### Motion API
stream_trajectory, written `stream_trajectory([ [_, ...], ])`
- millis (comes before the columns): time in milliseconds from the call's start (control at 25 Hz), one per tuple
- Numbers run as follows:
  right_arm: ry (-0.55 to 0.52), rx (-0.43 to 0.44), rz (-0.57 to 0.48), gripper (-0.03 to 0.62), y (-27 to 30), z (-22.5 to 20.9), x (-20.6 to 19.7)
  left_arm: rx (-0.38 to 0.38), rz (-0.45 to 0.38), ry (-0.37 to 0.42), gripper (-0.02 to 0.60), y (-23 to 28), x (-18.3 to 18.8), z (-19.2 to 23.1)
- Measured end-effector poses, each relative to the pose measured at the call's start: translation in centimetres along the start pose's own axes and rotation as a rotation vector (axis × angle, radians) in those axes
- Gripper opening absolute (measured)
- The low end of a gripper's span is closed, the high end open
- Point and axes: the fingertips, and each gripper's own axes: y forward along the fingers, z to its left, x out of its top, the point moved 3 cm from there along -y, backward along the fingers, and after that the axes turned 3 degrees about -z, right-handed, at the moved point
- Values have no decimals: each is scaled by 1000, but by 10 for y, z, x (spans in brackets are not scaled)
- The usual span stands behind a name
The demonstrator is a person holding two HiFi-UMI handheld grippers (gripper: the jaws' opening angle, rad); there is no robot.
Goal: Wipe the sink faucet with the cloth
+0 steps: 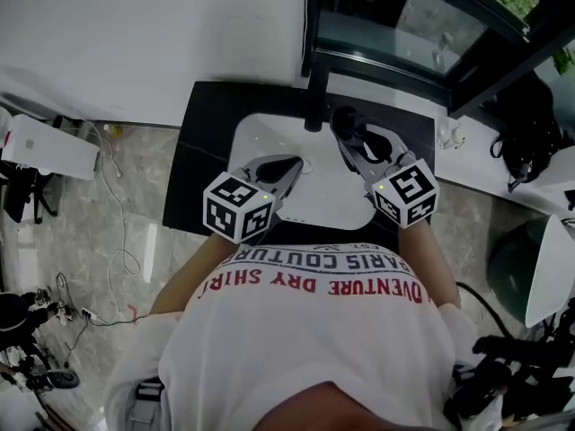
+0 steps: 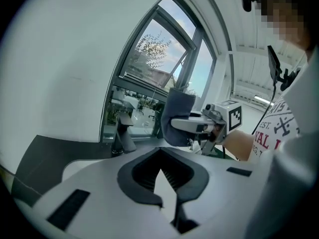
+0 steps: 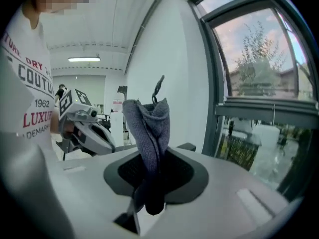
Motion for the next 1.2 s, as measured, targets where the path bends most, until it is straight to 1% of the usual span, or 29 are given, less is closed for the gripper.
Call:
stream_trajectory([
  [160,-200,-78,26,81,34,-19,32,-18,-7,-2,1,-9,5,12],
  [320,-337,-113,90,81,75,-37,48,-25,-14,-3,2,-17,9,26],
  [400,-407,-132,136,81,93,-48,48,-22,-13,-9,0,-19,8,33],
  [480,-446,-147,172,81,111,-61,46,-22,-7,-18,2,-20,5,38],
  [680,-416,-141,254,81,149,-92,25,-4,5,-53,2,-16,-3,56],
  [800,-392,-134,293,82,166,-103,10,-4,9,-68,2,-12,-6,63],
  [1080,-302,-122,302,81,177,-105,-2,-15,5,-74,2,-7,-3,68],
  [1200,-243,-113,295,81,178,-107,-2,-14,5,-73,2,-6,-2,69],
])
